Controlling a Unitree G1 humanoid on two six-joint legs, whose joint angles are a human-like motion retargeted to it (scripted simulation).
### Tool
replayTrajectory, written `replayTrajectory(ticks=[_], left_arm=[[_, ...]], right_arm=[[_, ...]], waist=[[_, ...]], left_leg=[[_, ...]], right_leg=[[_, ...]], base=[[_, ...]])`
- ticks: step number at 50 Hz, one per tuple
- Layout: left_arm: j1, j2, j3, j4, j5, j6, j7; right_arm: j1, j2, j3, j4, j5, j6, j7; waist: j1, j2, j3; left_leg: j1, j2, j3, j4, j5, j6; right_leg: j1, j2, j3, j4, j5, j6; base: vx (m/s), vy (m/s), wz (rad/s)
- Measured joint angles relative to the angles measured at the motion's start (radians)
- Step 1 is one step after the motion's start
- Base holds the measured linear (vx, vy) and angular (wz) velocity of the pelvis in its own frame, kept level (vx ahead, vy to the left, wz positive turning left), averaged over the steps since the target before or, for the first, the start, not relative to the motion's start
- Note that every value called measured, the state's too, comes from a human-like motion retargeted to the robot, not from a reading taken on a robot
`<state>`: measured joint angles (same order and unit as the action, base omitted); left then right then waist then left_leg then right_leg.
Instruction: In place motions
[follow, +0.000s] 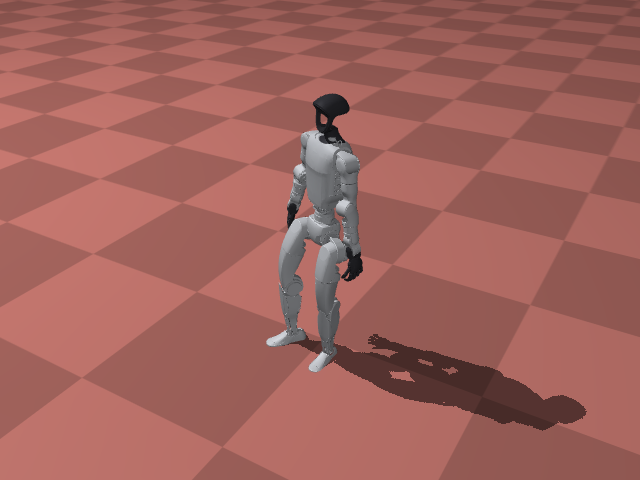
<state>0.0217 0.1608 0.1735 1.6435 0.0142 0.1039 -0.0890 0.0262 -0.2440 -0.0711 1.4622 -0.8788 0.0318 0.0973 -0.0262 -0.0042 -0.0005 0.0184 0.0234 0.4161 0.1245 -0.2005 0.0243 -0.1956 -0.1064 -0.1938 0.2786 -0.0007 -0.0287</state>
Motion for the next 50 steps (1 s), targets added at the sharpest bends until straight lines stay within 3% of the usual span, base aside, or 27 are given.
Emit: replayTrajectory(ticks=[12,17,22,27,33,35,37,40,42,43,45,50], left_arm=[[-0.077,-0.012,-0.076,-0.019,-0.016,0.008,-0.033],[-0.093,-0.026,-0.112,-0.053,-0.015,-0.001,-0.035],[-0.097,-0.035,-0.134,-0.063,-0.024,-0.024,-0.009],[-0.071,-0.041,-0.118,-0.053,-0.014,-0.021,-0.021],[-0.041,-0.03,-0.066,0.008,-0.005,-0.008,-0.026],[-0.032,-0.023,-0.049,0.031,-0.003,-0.004,-0.025],[-0.022,-0.015,-0.038,0.049,-0.003,0.001,-0.025],[0.01,-0.003,-0.025,0.056,0.0,0.012,-0.019],[0.028,0.003,-0.016,0.056,-0.001,0.022,-0.015],[0.026,0.003,-0.007,0.056,-0.006,0.032,-0.011],[0.016,-0.013,0.006,0.056,-0.025,0.038,0.016],[0.009,-0.052,0.031,0.056,-0.098,-0.004,-0.007]], right_arm=[[0.062,-0.006,-0.172,0.065,0.353,0.024,-0.002],[0.094,0.01,-0.156,0.056,0.352,0.023,-0.024],[0.095,0.025,-0.113,0.053,0.302,0.032,-0.024],[0.096,0.035,-0.077,0.01,0.256,0.021,-0.041],[0.061,0.036,-0.033,-0.054,0.21,0.011,-0.036],[0.045,0.037,-0.02,-0.072,0.199,0.015,-0.019],[0.028,0.04,-0.007,-0.088,0.193,0.015,-0.004],[0.012,0.055,0.009,-0.104,0.187,0.011,0.018],[0.0,0.068,0.013,-0.102,0.18,0.014,0.042],[-0.019,0.078,0.005,-0.097,0.172,0.017,0.061],[-0.049,0.088,-0.016,-0.095,0.167,0.02,0.086],[-0.087,0.092,0.028,-0.133,0.156,0.008,0.121]], waist=[[-0.174,0.044,0.143],[-0.203,0.061,0.168],[-0.175,0.045,0.173],[-0.13,0.025,0.136],[-0.029,0.0,0.054],[0.001,-0.005,0.029],[0.021,-0.012,0.001],[0.021,-0.036,-0.044],[0.049,-0.054,-0.08],[0.086,-0.05,-0.097],[0.061,-0.045,-0.138],[-0.003,-0.019,-0.118]], left_leg=[[0.037,0.039,-0.103,-0.039,0.033,0.038],[0.03,0.058,-0.126,-0.038,0.03,0.041],[0.04,0.048,-0.112,-0.019,0.004,0.038],[0.049,0.023,-0.083,-0.017,-0.018,0.03],[0.04,0.0,-0.008,-0.02,-0.049,0.008],[0.038,-0.004,0.015,-0.022,-0.06,0.001],[0.03,-0.011,0.028,-0.022,-0.066,-0.01],[0.026,-0.03,0.02,-0.02,-0.071,-0.028],[0.025,-0.041,0.05,-0.025,-0.075,-0.039],[0.02,-0.025,0.084,-0.026,-0.079,-0.05],[-0.031,-0.015,0.043,-0.017,-0.073,-0.061],[-0.018,-0.001,0.044,-0.028,-0.053,-0.071]], right_leg=[[-0.332,-0.015,-0.001,-0.145,-0.054,-0.047],[-0.409,-0.024,0.022,-0.184,-0.058,-0.063],[-0.359,-0.041,-0.005,-0.185,-0.05,-0.052],[-0.226,-0.05,-0.039,-0.142,-0.022,-0.031],[-0.008,-0.037,-0.036,-0.052,0.088,0.002],[0.07,-0.015,-0.003,-0.042,0.12,0.022],[0.158,-0.011,-0.05,-0.06,0.067,0.08],[0.248,0.004,-0.209,-0.206,-0.033,0.032],[0.262,0.015,-0.184,-0.267,-0.014,0.033],[0.244,0.0,-0.146,-0.268,0.001,0.068],[0.214,0.011,-0.189,-0.296,0.011,0.055],[0.22,0.03,-0.2,-0.279,-0.011,0.029]], base=[[-0.03,-0.01,0.43],[-0.03,-0.05,0.24],[0.01,-0.02,-0.07],[0.07,-0.06,-0.23],[0.06,-0.12,-0.61],[0.02,-0.11,-0.53],[0.01,-0.14,-0.35],[0.04,-0.18,0.08],[-0.06,-0.24,-0.56],[-0.16,-0.16,-0.63],[-0.24,-0.16,0.33],[-0.11,-0.14,0.21]])
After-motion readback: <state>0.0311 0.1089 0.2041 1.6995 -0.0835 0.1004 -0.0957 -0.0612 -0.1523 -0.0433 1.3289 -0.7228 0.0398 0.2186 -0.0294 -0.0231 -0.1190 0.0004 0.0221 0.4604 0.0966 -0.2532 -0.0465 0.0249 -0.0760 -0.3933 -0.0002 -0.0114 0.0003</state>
